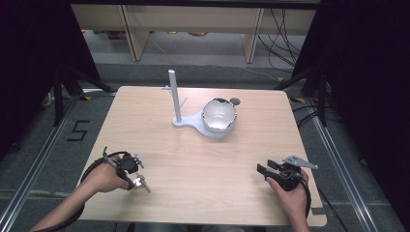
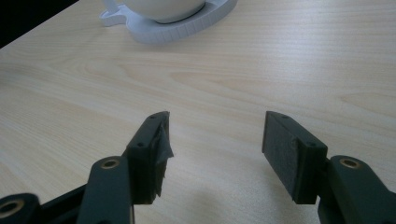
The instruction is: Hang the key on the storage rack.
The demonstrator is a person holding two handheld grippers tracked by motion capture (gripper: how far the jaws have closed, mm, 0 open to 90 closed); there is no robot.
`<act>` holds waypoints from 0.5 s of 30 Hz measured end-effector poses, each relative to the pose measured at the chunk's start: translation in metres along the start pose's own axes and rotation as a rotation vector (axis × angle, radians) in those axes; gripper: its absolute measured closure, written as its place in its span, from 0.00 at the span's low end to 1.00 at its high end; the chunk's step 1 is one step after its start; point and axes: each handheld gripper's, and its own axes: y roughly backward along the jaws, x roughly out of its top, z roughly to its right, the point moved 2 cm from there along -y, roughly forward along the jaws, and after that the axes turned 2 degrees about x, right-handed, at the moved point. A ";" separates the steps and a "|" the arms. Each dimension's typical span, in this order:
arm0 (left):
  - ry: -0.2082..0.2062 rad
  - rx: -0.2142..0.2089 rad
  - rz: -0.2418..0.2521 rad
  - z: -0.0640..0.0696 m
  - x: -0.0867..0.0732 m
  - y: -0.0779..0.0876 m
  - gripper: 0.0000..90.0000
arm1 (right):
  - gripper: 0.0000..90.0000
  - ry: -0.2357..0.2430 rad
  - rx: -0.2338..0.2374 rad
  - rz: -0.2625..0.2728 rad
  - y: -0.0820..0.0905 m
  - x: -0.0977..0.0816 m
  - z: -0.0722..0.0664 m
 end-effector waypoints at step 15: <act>0.053 0.039 0.113 -0.008 0.003 0.027 0.91 | 0.47 0.011 0.002 -0.002 0.000 0.000 0.001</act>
